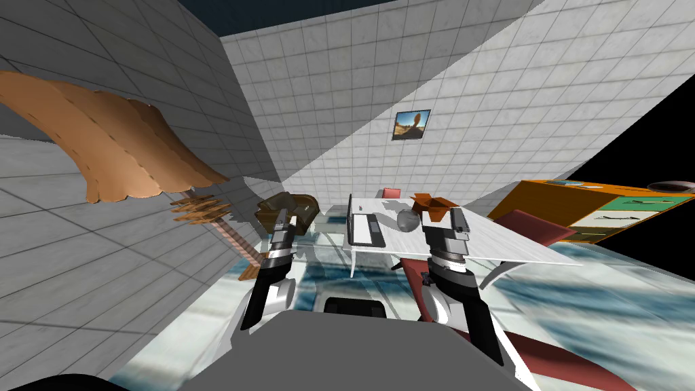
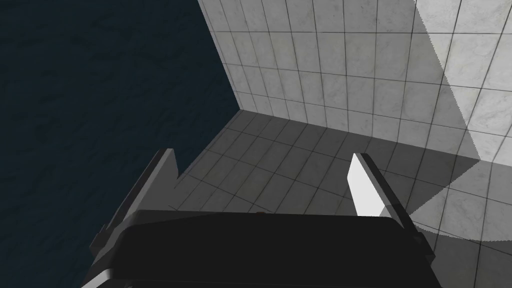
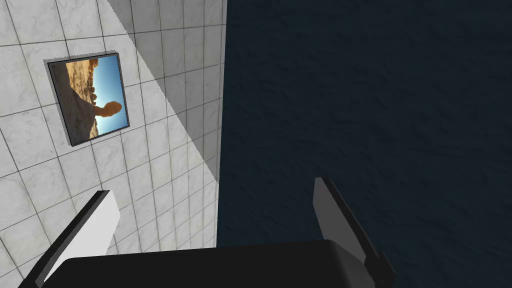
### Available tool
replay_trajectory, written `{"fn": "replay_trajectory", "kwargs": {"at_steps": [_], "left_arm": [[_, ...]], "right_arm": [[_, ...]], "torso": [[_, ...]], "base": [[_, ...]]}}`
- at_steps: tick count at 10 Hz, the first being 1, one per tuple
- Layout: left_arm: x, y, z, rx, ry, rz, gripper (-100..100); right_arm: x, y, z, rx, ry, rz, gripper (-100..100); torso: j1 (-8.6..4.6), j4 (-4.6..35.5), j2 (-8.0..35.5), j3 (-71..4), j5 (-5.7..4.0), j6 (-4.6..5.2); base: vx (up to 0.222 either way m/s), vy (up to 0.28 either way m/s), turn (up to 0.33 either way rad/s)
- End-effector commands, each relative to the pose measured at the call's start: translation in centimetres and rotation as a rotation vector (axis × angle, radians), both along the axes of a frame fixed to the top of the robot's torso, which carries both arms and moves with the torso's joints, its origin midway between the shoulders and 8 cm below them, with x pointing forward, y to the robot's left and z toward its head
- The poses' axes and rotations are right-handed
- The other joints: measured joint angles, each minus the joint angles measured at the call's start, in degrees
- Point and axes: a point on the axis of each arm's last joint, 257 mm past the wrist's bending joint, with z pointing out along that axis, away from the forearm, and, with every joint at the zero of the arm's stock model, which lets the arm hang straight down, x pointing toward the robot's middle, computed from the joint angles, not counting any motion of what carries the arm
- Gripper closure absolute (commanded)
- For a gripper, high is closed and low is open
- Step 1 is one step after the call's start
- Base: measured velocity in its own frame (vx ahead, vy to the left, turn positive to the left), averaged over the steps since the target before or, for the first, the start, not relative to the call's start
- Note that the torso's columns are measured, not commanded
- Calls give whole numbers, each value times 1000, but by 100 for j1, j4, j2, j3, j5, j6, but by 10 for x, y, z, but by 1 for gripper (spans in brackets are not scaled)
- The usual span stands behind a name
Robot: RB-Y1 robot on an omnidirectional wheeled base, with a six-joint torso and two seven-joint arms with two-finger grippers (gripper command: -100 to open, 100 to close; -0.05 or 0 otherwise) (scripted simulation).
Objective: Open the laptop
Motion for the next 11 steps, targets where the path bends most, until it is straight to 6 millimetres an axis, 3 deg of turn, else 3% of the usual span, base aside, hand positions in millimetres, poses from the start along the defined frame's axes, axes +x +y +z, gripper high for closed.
{"fn": "replay_trajectory", "kwargs": {"at_steps": [1, 9, 10, 11], "left_arm": [[0, 0, 0, 0, 0, 0, 0], [0, 0, 0, 0, 0, 0, 0], [0, 0, 0, 0, 0, 0, 0], [0, 0, 0, 0, 0, 0, 0]], "right_arm": [[0, 0, 0, 0, 0, 0, 0], [0, 0, 0, 0, 0, 0, 0], [4, 4, -4, -63, 23, -4, -100], [7, 5, -7, -96, 36, -10, -100]], "torso": [[0, 235, 232, -467, 0, 0], [0, 3537, 3539, -7073, 0, 0], [0, 3960, 3962, -7919, 0, 0], [14, 4148, 4152, -8315, 4, 0]], "base": [[0, 0, 0], [0, 0, 0], [16, 49, -10], [20, 89, -15]]}}
